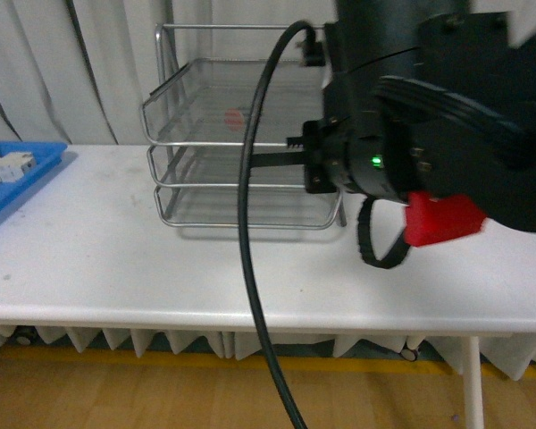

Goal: Place button on rack with both arms

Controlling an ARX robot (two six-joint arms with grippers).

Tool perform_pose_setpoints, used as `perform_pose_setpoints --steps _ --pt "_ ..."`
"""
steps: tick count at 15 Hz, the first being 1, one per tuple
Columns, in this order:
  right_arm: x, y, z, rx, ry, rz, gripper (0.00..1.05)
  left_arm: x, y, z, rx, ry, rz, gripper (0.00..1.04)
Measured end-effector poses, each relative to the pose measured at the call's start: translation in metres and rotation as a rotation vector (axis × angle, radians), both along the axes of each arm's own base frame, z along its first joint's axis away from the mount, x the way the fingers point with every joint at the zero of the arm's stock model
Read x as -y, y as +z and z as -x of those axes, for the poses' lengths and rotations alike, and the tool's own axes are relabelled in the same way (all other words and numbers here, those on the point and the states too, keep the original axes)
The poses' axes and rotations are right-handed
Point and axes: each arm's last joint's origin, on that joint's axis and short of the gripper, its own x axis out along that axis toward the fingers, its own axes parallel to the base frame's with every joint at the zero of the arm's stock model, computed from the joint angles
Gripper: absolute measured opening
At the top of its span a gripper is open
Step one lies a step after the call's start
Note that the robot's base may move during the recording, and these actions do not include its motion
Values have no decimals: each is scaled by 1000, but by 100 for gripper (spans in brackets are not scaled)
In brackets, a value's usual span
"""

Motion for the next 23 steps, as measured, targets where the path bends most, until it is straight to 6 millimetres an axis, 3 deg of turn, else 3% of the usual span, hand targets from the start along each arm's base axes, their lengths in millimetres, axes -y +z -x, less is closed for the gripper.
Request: perform_pose_setpoints --steps 1,2,3,4,6,9,11,20,23 --pt "20 13 22 73 -17 -30 2 0 0 0 0 0 0 98" --pt "38 27 44 189 -62 -62 9 0 0 0 0 0 0 98" --pt "55 37 56 341 -157 -64 2 0 0 0 0 -1 0 98" --pt "77 36 74 409 -192 -58 2 0 0 0 2 0 0 98" --pt "114 17 109 381 -204 -12 2 0 0 0 1 0 0 98" --pt "145 16 147 417 -198 -13 2 0 0 0 0 0 0 98" --pt "158 -1 168 358 -192 5 2 0 0 0 0 0 0 98" --pt "195 5 227 385 -210 -2 2 0 0 0 0 0 0 98" --pt "194 6 238 389 -198 -5 2 0 0 0 0 0 0 98"
